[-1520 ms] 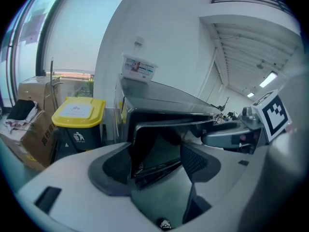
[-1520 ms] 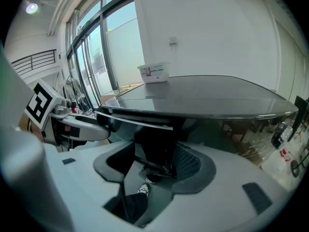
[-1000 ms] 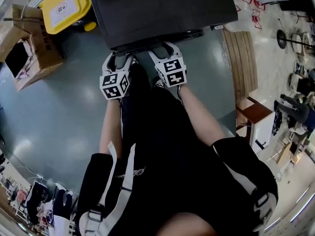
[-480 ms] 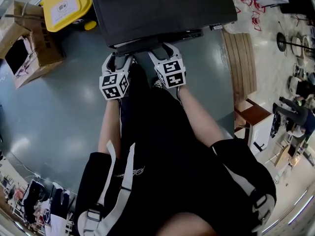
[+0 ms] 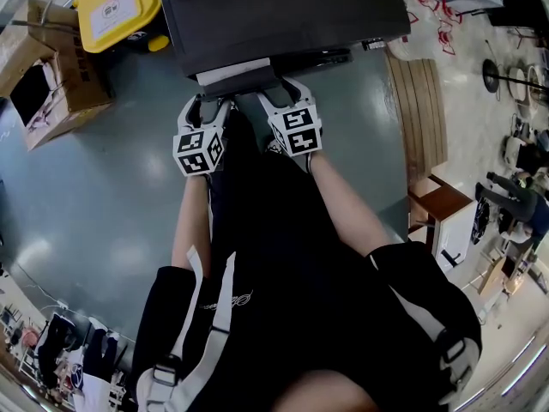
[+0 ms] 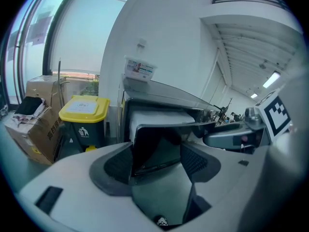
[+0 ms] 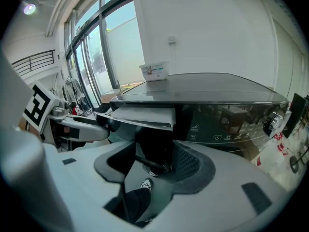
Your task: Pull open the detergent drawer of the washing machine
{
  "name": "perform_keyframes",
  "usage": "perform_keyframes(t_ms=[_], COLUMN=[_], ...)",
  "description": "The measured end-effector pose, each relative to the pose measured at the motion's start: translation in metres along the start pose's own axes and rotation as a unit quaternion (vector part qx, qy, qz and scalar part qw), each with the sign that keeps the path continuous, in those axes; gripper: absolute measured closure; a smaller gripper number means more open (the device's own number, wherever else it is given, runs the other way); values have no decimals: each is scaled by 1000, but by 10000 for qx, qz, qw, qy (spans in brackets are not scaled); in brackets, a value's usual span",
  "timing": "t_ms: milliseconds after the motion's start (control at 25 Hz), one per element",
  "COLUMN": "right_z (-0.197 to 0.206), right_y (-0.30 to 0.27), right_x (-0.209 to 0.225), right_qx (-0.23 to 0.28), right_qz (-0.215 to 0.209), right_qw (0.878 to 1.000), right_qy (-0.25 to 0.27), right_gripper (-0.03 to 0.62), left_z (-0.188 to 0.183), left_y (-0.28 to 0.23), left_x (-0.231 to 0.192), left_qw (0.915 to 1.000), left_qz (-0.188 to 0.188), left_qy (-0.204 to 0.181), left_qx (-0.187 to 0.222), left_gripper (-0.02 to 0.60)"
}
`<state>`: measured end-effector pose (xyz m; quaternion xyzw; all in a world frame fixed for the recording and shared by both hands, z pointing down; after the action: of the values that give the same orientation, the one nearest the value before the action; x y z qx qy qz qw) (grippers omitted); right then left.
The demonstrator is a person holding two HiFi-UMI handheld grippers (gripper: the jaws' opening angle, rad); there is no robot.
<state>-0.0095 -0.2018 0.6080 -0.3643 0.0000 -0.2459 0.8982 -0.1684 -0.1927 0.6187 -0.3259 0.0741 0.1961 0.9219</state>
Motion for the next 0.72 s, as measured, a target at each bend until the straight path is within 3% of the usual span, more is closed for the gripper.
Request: perform_keyframes(t_ms=[720], right_z=[11], right_y=[11], right_x=[-2], right_qx=[51], right_qz=[-11], right_qw=[10000], right_qy=[-14], right_gripper=[356], left_z=[8], left_y=[11], left_x=[9], left_qw=[10000], left_qz=[-81], left_qy=[-1], left_qx=[-9], left_gripper=[273])
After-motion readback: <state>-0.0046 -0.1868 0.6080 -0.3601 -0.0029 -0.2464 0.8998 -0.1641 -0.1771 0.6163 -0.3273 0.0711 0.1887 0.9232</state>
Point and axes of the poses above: the fingertips, and each gripper's own axes: y backward along the fingers, x to its right, z out of its underside, the point moved 3 cm from there along y, backward along the fingers, and after that the axes turned 2 degrees about -y, right-handed, at the moved point
